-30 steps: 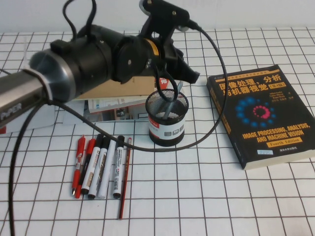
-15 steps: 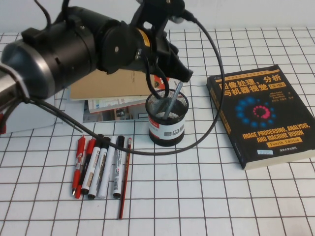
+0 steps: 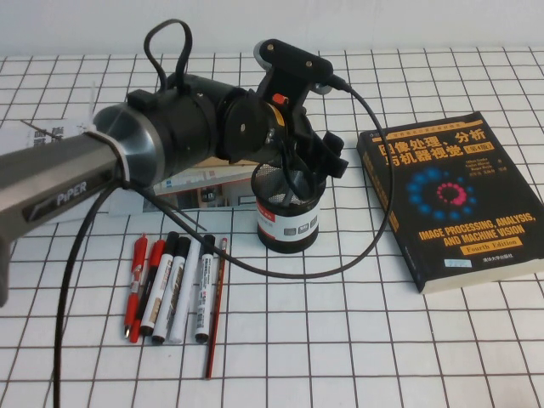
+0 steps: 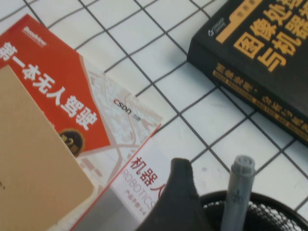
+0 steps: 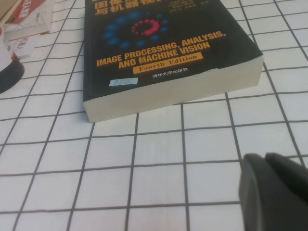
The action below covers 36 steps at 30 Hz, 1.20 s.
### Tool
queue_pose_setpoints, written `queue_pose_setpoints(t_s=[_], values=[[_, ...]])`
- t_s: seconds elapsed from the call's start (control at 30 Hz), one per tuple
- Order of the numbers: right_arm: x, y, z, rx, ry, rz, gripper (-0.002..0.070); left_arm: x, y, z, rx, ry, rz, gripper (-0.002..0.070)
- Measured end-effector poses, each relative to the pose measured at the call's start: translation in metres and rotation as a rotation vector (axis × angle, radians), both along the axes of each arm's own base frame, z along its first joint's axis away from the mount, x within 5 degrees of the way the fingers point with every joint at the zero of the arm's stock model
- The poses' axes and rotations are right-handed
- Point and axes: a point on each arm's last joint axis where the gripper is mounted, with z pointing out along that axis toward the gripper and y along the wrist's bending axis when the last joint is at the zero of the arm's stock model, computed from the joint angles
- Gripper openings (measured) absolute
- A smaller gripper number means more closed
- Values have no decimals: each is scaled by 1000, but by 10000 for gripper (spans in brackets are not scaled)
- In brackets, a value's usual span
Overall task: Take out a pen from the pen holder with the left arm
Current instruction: 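Take a marker out of the pen holder and lay it on the table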
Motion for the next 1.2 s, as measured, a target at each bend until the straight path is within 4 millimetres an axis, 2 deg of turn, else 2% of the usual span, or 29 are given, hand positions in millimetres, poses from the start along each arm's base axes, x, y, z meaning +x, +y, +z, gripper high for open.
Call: queue_pose_setpoints(t_s=[0.27,0.37,0.47,0.77,1.0,1.2], values=[[0,0,0,0,0,0,-16,7,-5,-10,-26,-34,7,530],[0,0,0,0,0,0,-16,9,-6,-16,-18,-23,7,491],[0,0,0,0,0,0,-17,10,-7,-20,-14,-18,7,417],[0,0,0,0,0,0,-16,11,-8,-18,-33,-43,11,65],[0,0,0,0,0,0,-16,11,-7,-15,-37,-49,11,51],[0,0,0,0,0,0,-16,3,-1,18,-69,-115,5,51]])
